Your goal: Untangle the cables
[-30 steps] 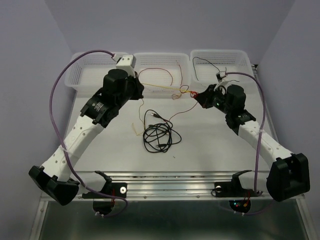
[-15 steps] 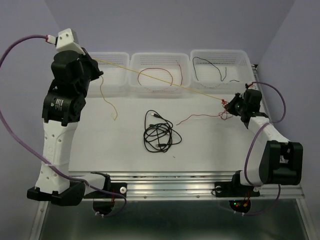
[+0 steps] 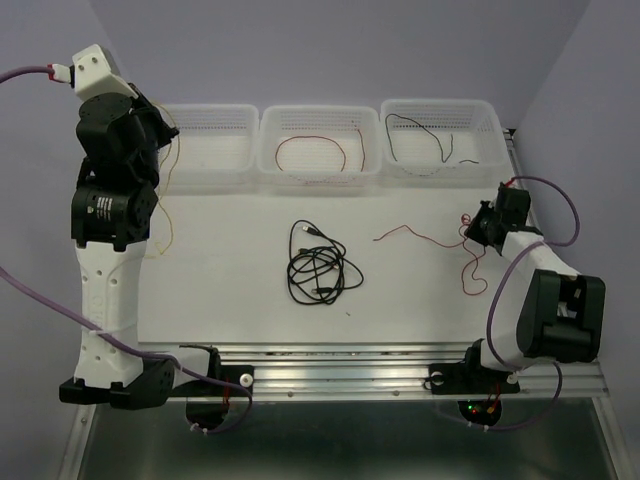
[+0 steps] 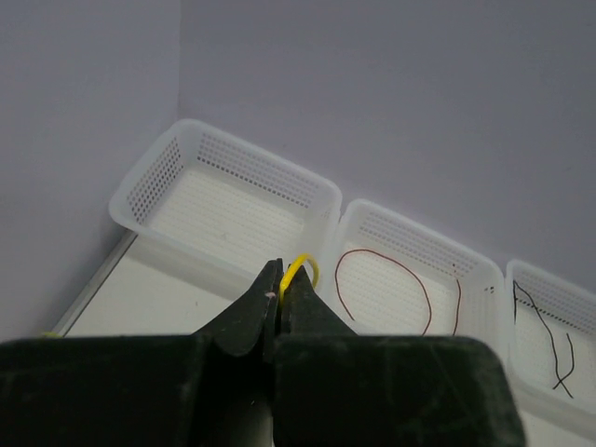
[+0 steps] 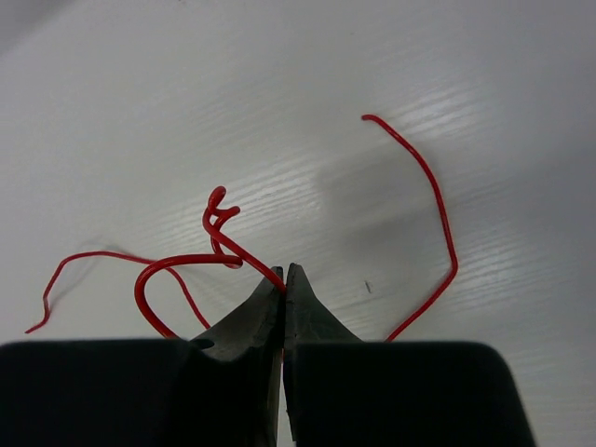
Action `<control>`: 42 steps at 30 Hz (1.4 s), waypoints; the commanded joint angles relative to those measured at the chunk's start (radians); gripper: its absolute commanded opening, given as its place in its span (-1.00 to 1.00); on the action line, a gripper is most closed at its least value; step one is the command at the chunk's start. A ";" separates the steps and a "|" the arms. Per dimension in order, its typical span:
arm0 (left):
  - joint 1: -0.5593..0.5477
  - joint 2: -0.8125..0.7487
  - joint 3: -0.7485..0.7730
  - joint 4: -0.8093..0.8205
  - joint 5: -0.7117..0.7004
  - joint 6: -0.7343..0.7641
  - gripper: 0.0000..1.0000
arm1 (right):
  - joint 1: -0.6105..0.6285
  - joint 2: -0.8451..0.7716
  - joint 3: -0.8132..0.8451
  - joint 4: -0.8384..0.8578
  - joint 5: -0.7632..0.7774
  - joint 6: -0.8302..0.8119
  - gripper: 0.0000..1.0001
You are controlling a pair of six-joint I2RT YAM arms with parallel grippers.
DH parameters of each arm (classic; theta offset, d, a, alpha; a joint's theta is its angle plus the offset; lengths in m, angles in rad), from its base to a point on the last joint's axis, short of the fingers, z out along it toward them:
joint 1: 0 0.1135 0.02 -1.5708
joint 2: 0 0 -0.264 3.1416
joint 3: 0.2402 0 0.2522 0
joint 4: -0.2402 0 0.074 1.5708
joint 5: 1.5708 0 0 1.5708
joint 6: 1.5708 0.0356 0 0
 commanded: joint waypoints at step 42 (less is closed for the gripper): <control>0.027 0.573 0.541 0.779 0.057 0.202 -1.00 | 0.159 -0.139 0.036 -0.042 -0.129 -0.066 -0.99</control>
